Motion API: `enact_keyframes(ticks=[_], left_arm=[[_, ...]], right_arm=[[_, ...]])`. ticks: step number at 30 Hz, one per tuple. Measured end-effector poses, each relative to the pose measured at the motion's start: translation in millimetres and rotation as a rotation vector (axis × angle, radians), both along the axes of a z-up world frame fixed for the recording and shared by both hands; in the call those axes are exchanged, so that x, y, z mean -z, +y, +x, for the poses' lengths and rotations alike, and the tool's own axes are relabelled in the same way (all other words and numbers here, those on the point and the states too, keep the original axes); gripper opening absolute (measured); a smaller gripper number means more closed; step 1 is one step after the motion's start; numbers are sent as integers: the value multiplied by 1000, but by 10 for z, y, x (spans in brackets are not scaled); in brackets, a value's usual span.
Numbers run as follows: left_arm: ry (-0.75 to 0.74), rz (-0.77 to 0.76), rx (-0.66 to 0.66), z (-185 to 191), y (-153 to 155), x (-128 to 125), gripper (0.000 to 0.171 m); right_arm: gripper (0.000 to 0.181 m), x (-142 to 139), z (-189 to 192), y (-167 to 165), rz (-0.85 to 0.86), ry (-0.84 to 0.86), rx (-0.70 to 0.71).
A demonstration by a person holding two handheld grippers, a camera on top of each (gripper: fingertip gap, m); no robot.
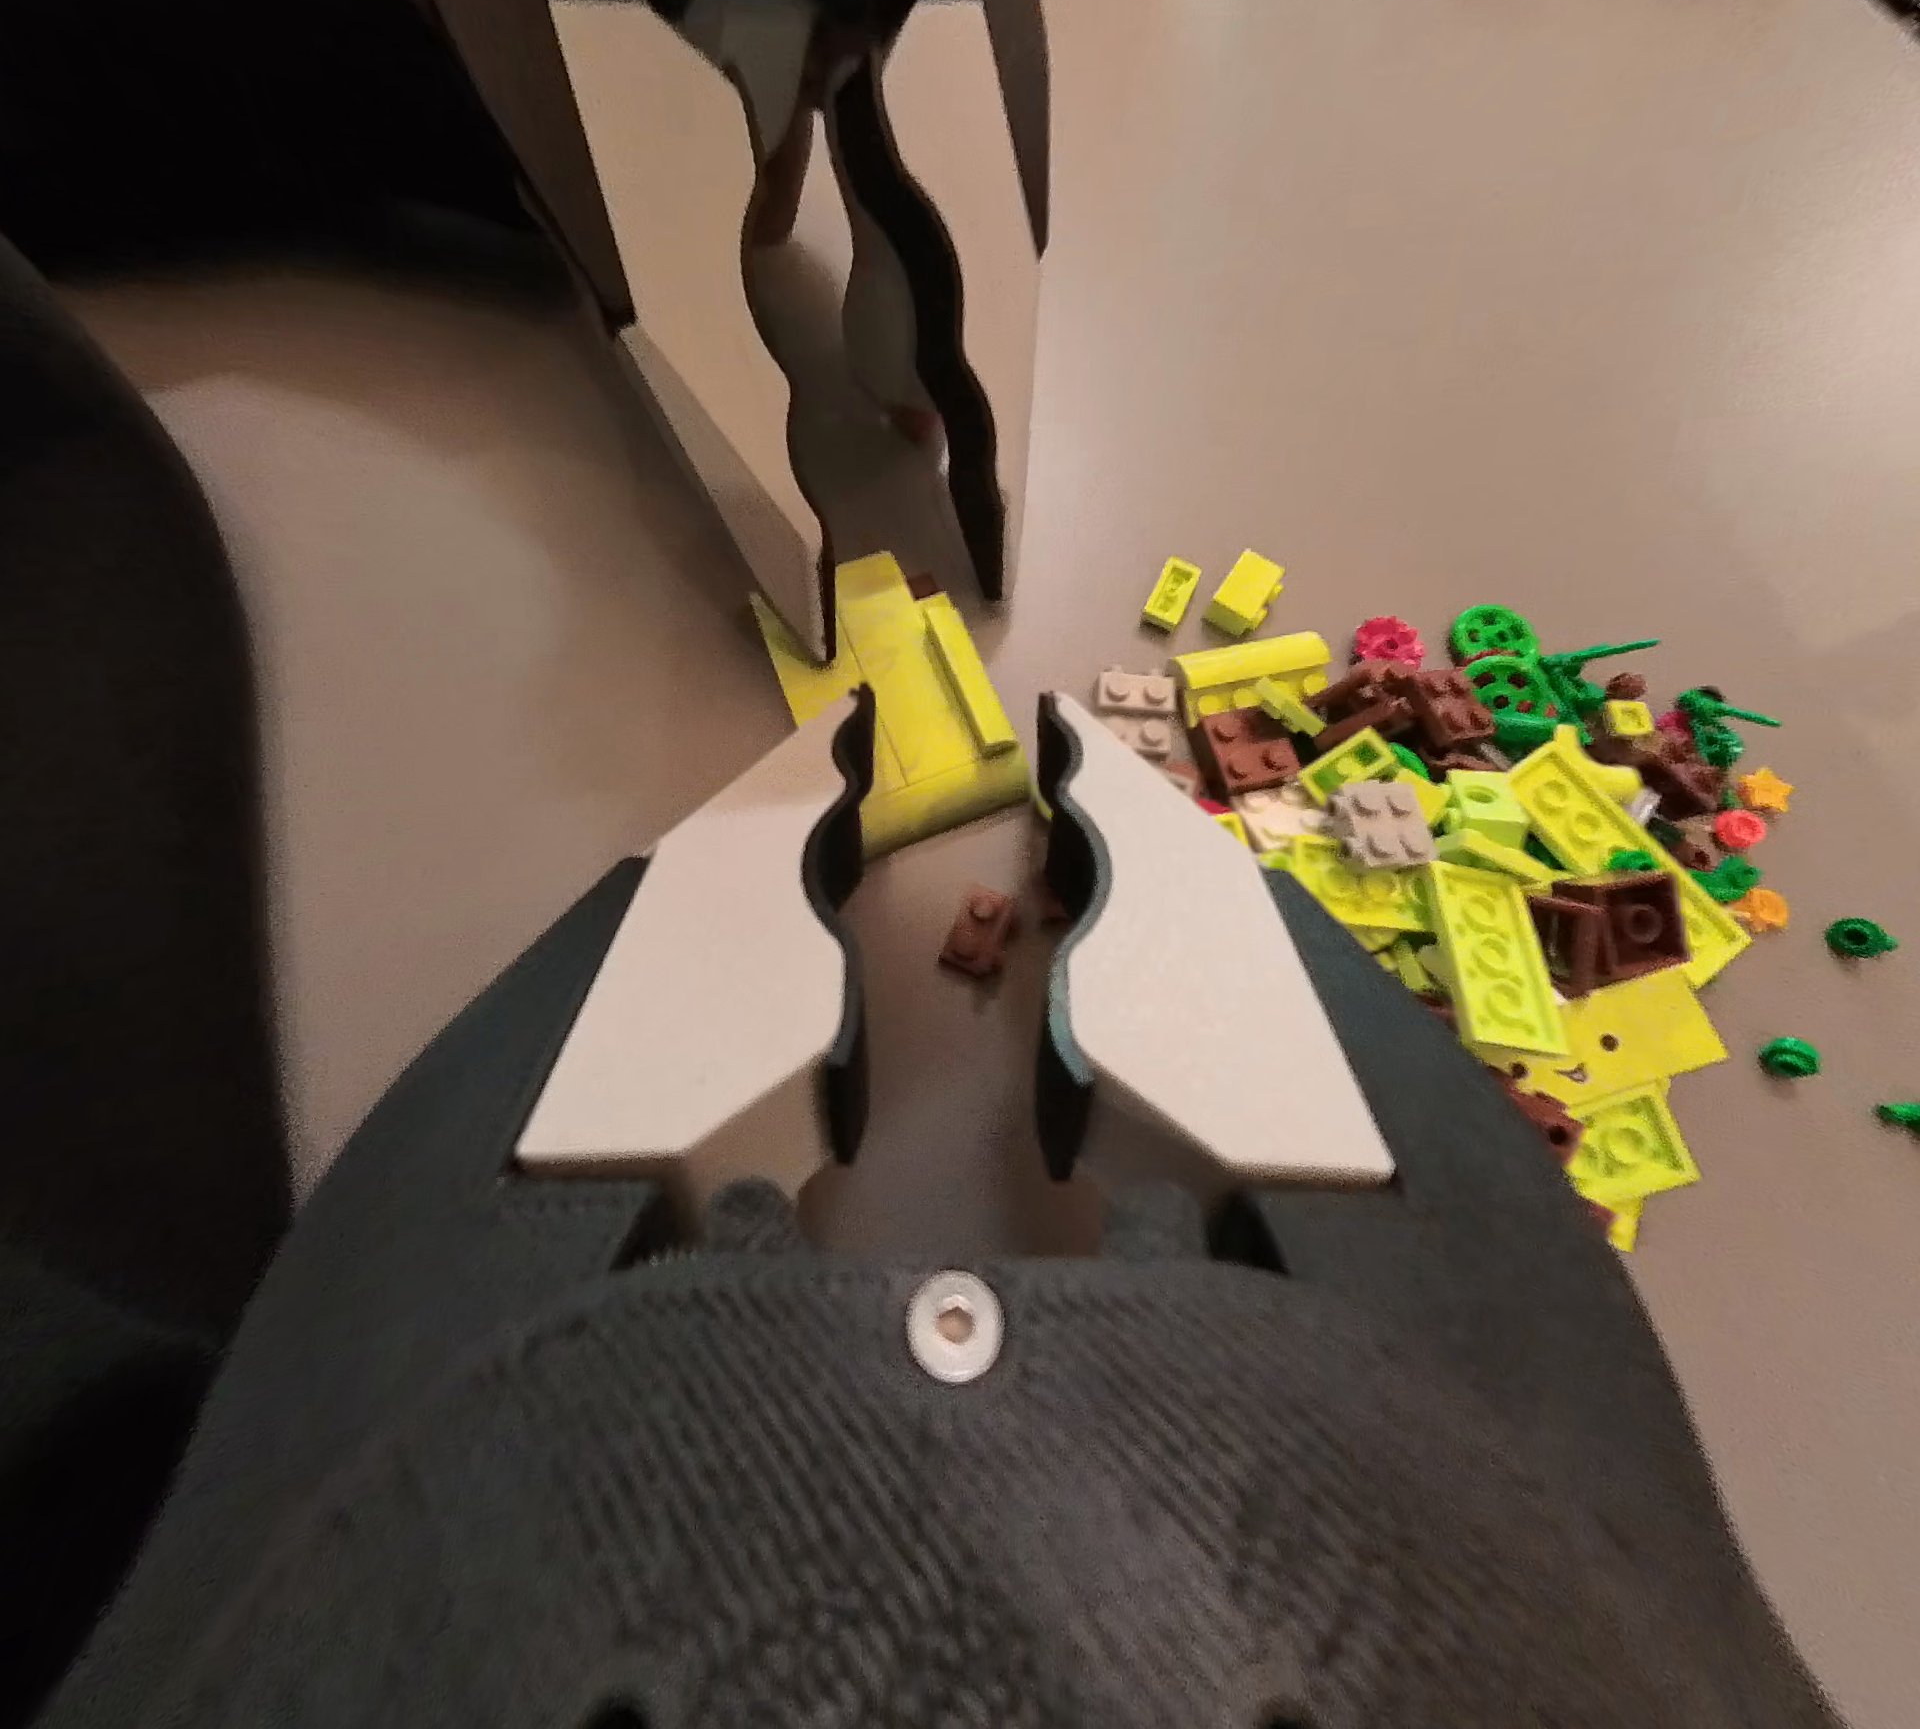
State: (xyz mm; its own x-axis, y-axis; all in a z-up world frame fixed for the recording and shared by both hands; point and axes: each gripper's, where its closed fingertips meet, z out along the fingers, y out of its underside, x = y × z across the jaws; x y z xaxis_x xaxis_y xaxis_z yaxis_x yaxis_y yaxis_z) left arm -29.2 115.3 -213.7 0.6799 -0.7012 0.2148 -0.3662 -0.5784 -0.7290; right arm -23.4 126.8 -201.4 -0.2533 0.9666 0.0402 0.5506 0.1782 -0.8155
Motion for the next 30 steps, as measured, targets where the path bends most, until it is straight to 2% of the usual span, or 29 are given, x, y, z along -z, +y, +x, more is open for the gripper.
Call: enact_keyframes(ticks=[7, 13, 19, 21, 24, 30], left_arm=[[60, 56, -24, -99, 46, -3, 39], [110, 94, -164, -376, 203, -16, 31], [-139, 108, -24, -58, 10, -311, 42], [-137, 67, -52, -10, -77, -337, 49], [-96, 114, -146, 2, -115, -386, 52], [51, 37, -140, 55, -245, -28, 60]], right_arm=[[30, 76, 32, -53, -43, -57, -32], [24, 96, 149, -152, -207, -131, -91], [27, 63, 121, -124, -155, -93, -80], [28, 86, 123, -104, -148, -103, -74], [28, 65, 114, -69, -167, -94, -60], [27, 83, 122, -79, -154, -103, -64]])
